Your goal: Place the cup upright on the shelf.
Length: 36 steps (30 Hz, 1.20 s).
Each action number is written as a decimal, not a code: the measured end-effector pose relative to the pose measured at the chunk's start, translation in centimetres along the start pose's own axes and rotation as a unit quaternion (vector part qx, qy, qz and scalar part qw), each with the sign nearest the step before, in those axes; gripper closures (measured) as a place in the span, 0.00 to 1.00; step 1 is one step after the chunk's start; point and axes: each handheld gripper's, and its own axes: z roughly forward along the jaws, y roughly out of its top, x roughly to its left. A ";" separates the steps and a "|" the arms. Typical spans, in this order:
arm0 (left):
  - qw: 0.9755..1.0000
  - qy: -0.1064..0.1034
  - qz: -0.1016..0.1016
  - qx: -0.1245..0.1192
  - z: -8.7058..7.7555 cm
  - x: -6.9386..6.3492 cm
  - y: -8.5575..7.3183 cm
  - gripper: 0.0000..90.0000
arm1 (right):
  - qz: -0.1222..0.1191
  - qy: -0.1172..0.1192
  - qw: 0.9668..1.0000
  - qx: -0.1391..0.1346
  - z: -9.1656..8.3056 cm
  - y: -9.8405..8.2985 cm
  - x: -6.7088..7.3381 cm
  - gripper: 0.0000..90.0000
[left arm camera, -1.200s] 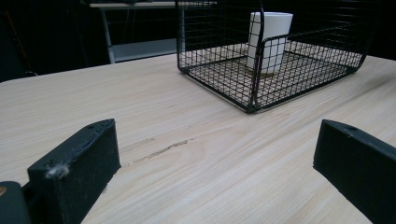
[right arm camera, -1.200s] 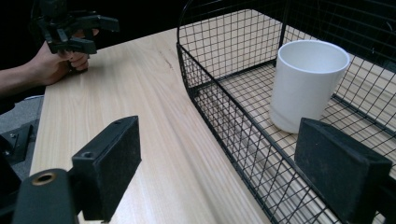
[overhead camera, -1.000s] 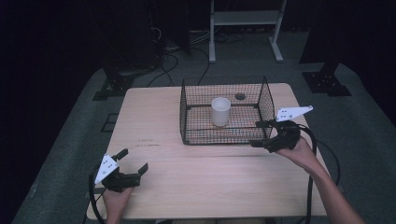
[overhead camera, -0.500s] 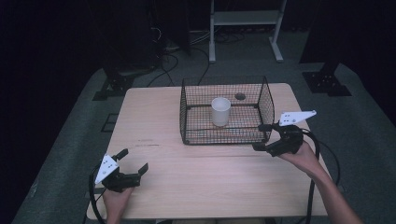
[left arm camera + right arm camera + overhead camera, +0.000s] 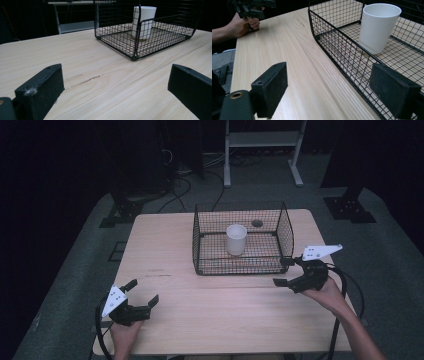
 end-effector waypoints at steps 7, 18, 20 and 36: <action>1.000 0.000 0.000 0.000 0.0 0.0 0.0 0.00 | 0.001 -0.004 1.000 -0.002 -0.3 -0.4 0.1 0.16; 1.000 -0.001 -0.002 0.001 0.0 0.0 0.0 0.00 | 0.009 -0.010 1.000 -0.009 -0.9 -2.5 0.8 0.17; 1.000 0.000 -0.001 0.001 0.0 0.0 0.0 0.00 | 0.013 -0.010 1.000 -0.011 -1.1 -2.9 0.9 0.17; 1.000 0.002 0.001 0.000 0.0 0.0 0.0 0.00 | 0.037 -0.030 0.999 -0.021 -2.3 -6.1 1.2 0.17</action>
